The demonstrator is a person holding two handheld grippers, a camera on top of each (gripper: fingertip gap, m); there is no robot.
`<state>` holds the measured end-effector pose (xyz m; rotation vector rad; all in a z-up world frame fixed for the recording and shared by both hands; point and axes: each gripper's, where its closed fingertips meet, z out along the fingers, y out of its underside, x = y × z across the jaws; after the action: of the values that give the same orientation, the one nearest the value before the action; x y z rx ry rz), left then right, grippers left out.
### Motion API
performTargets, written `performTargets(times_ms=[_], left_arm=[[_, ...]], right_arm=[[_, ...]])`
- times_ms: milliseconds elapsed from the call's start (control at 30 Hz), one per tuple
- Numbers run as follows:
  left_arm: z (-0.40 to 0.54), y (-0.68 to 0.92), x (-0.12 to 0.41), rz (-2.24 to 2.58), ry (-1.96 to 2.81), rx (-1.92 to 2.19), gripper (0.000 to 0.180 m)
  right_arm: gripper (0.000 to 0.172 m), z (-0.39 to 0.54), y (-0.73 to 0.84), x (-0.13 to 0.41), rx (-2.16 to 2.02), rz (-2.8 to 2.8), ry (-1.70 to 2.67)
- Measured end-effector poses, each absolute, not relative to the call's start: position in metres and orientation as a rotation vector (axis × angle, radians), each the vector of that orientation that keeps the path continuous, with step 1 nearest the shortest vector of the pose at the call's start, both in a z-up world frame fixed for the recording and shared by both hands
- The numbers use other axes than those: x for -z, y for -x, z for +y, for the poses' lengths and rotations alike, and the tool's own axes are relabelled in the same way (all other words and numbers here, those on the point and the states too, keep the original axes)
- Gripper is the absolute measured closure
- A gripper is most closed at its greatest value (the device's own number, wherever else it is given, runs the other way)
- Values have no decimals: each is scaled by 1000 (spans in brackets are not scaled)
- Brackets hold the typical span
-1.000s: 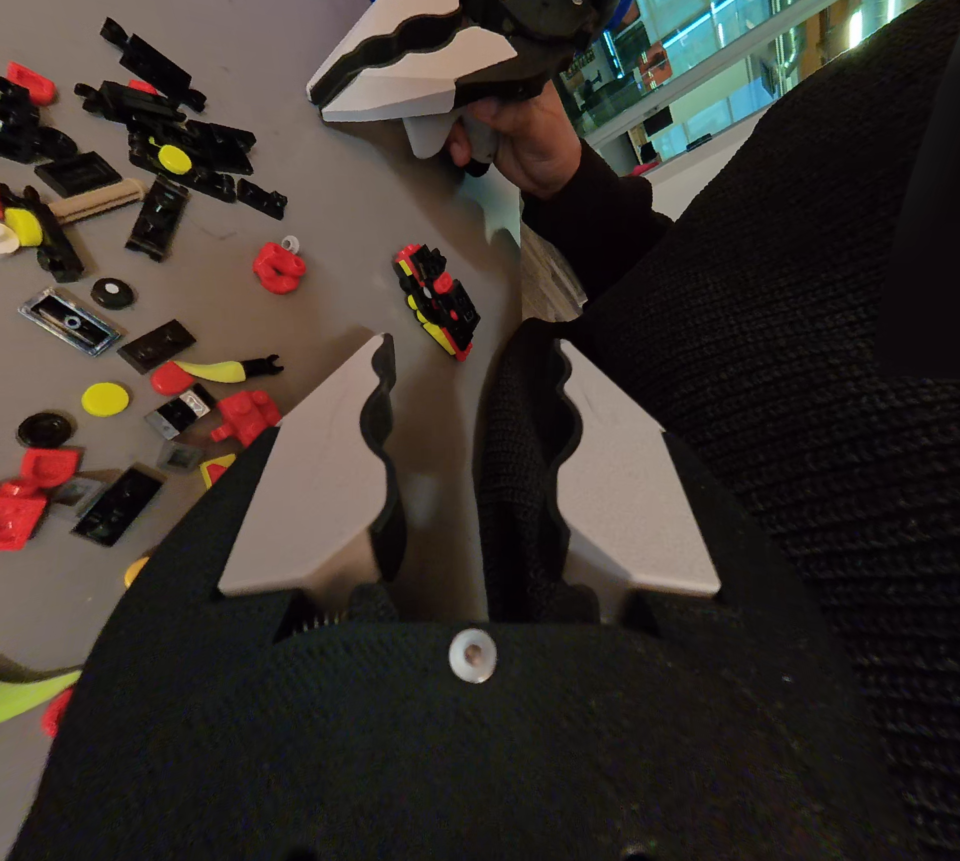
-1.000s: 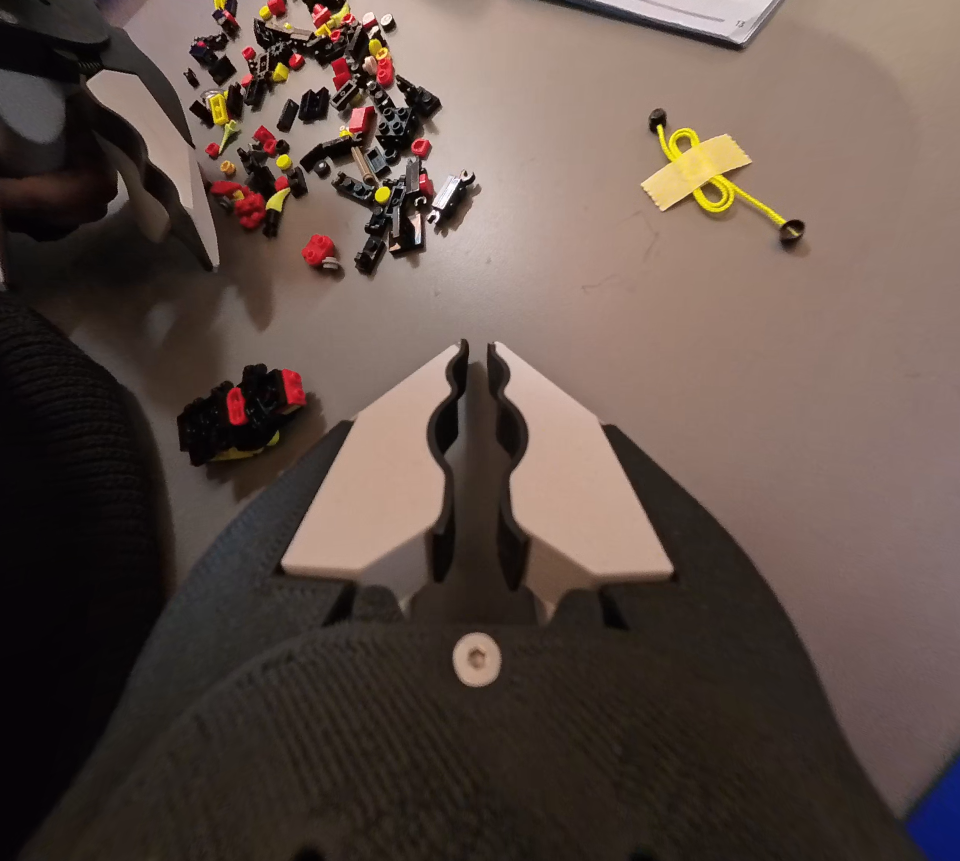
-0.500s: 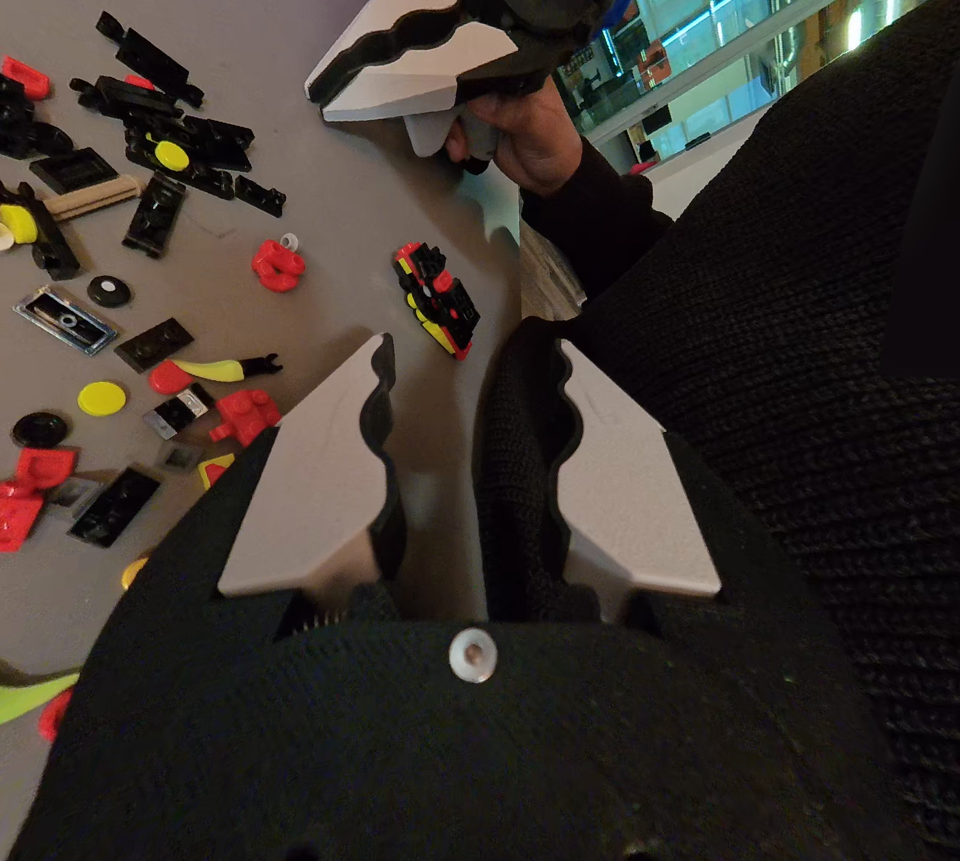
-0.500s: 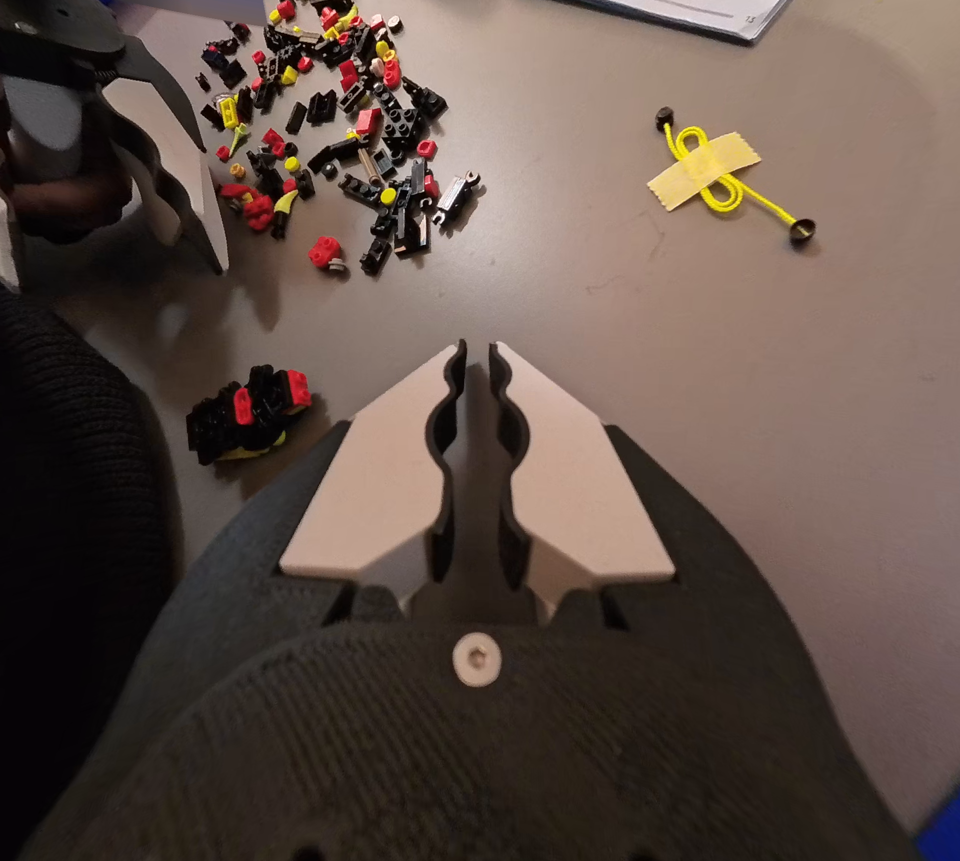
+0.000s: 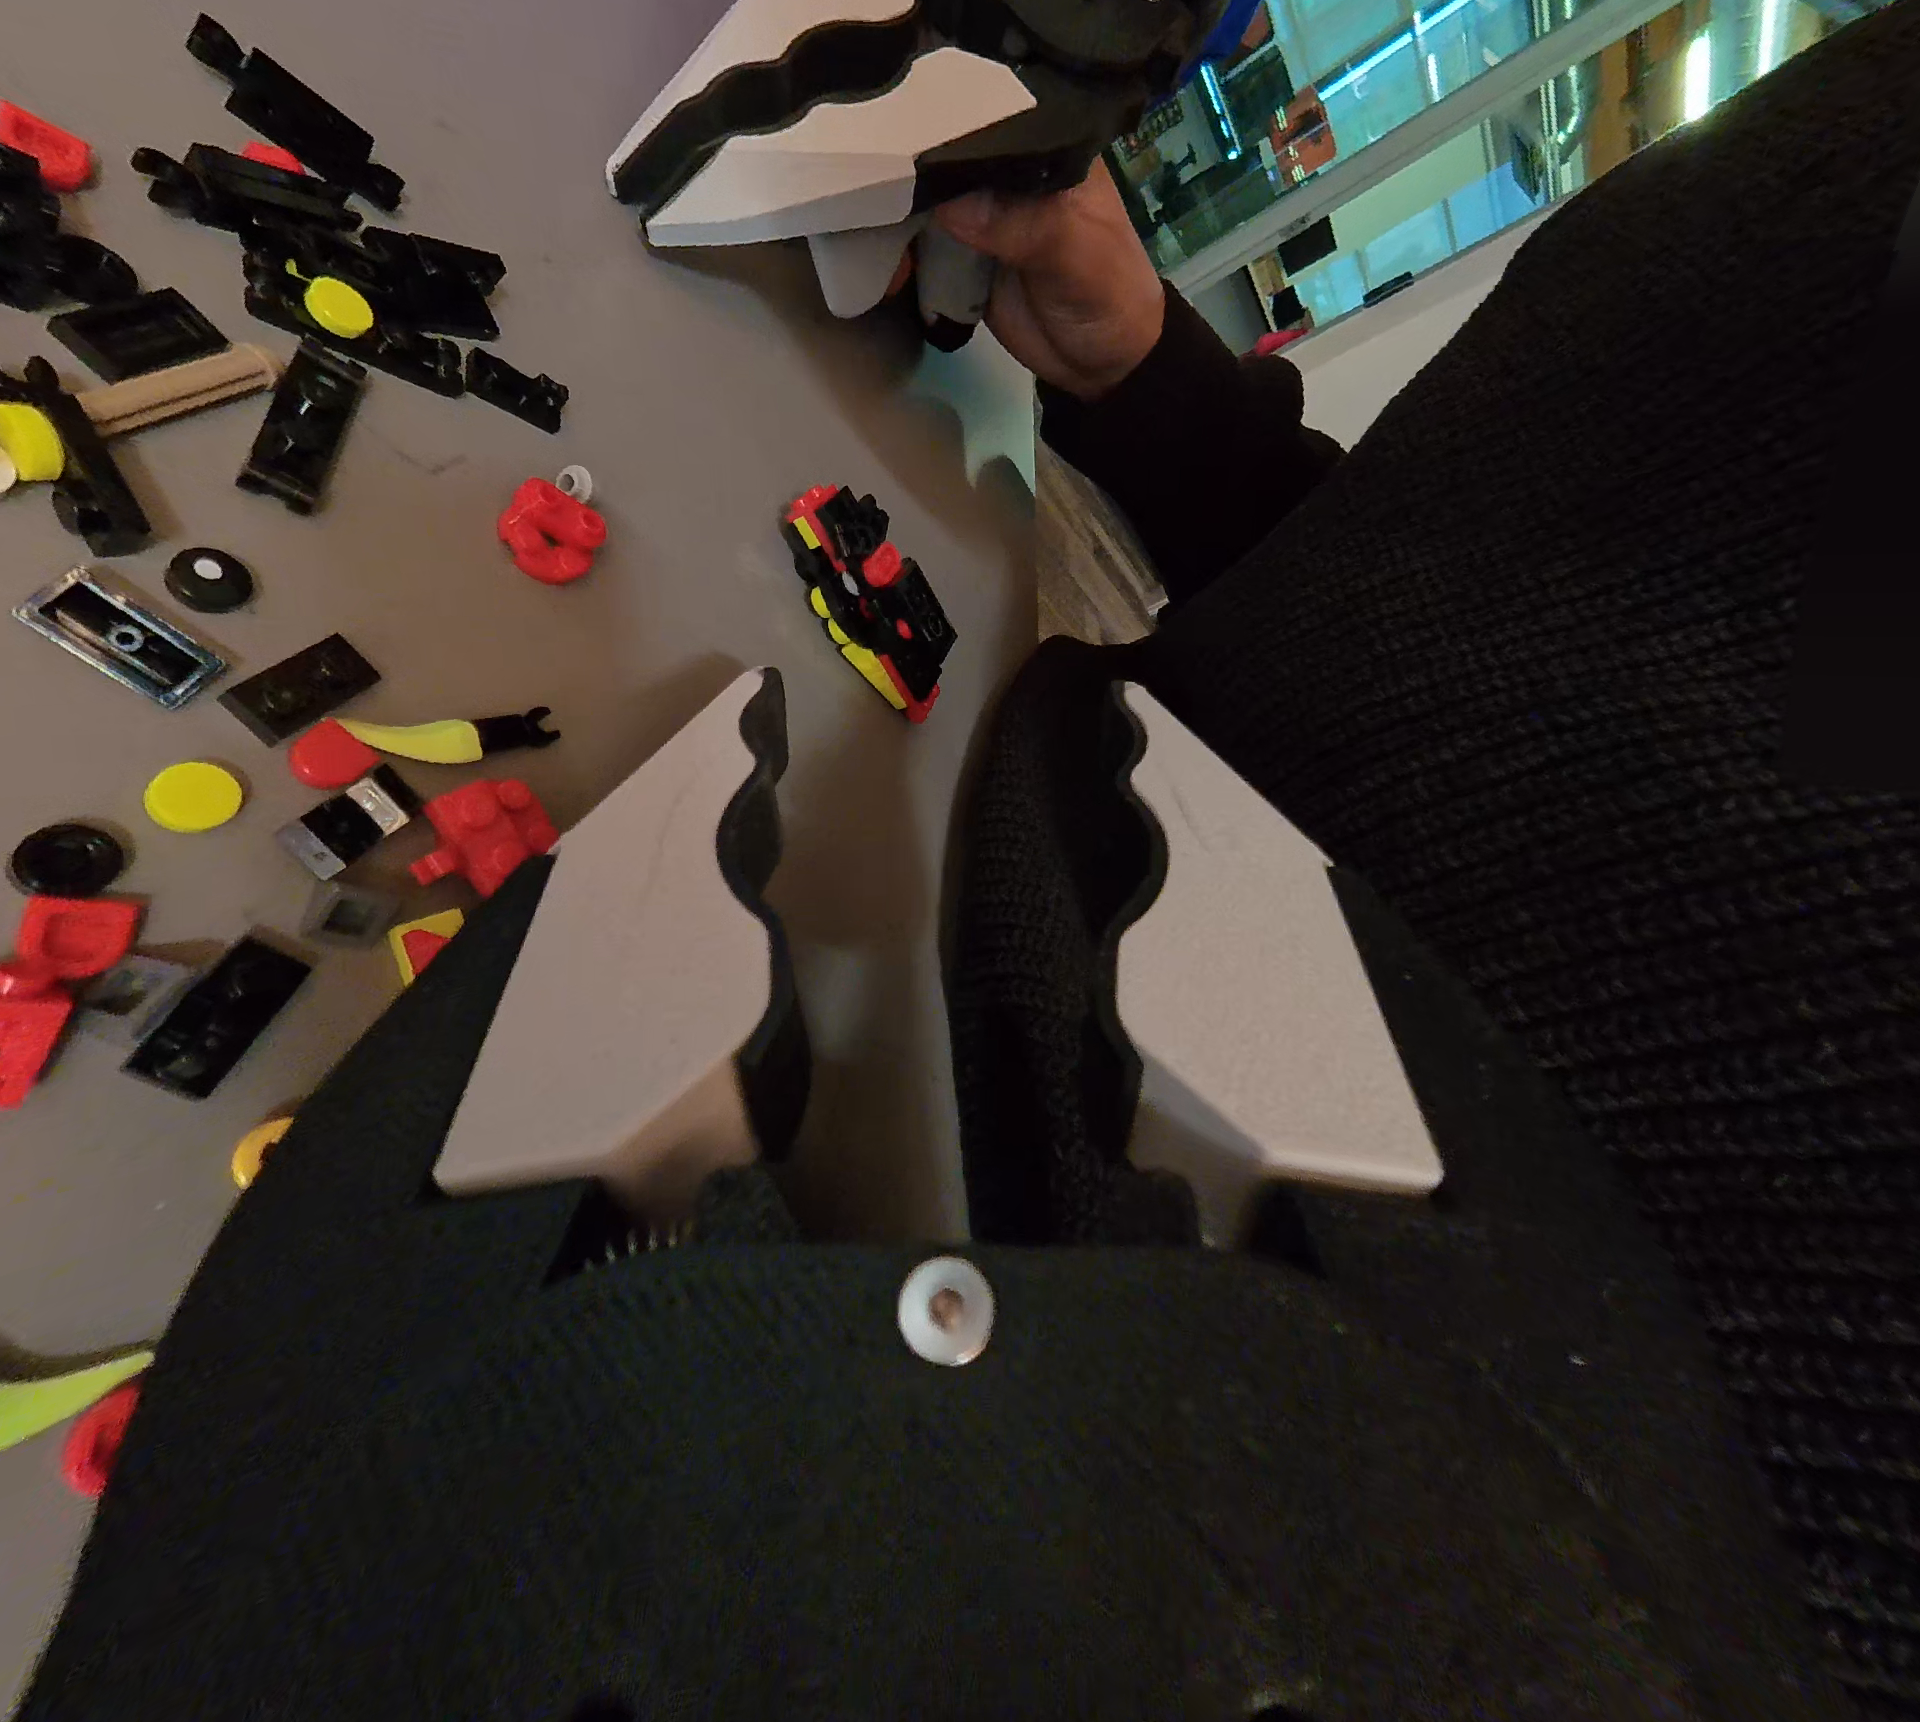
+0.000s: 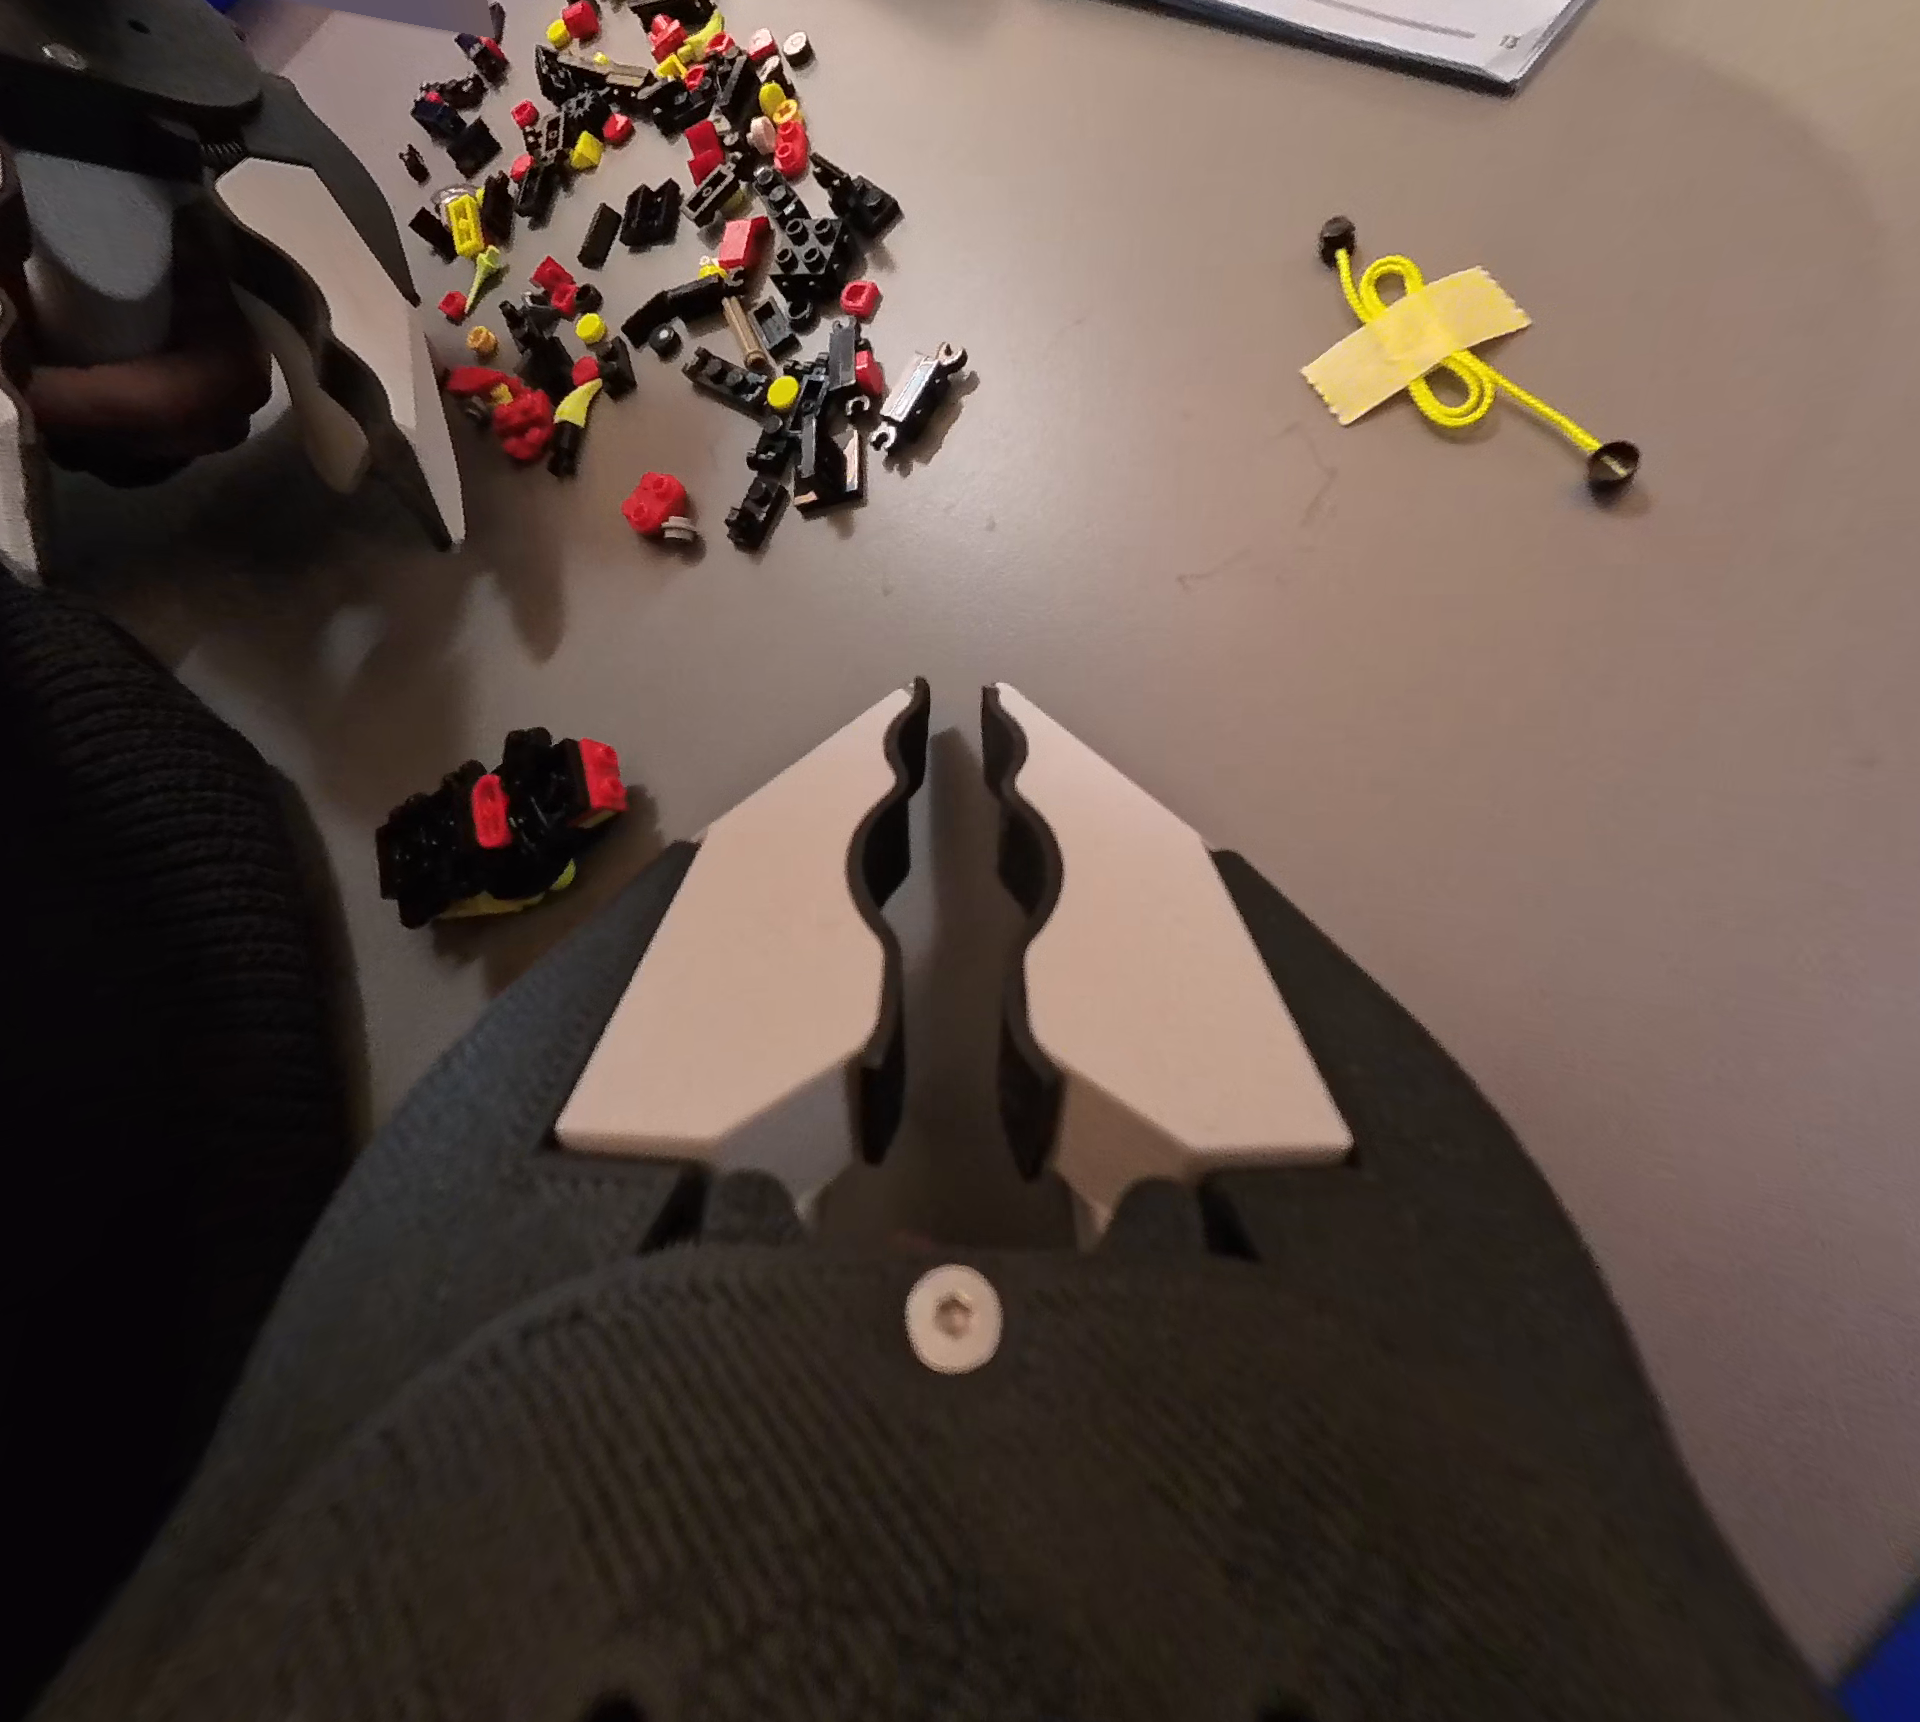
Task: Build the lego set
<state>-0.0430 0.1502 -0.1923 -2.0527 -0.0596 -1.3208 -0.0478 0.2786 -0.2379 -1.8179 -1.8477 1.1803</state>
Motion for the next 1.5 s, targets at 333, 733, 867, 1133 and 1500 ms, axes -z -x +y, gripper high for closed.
performTargets(times_ms=[333, 733, 867, 1133, 1500], left_arm=[[149, 42, 191, -38, 2064, 1282, 120], [148, 69, 191, -7, 2096, 1053, 165], [143, 114, 204, -54, 2180, 702, 180], [123, 148, 197, -221, 2119, 602, 180], [99, 148, 192, -304, 2076, 588, 180]], right_arm=[[161, 276, 48, 238, -1129, -1874, 1763], [164, 256, 43, 233, -1196, -1958, 1704], [163, 251, 49, 221, -1206, -1967, 1622], [161, 226, 60, 206, -1239, -2043, 1472], [155, 191, 84, 216, -1137, -2214, 1307]])
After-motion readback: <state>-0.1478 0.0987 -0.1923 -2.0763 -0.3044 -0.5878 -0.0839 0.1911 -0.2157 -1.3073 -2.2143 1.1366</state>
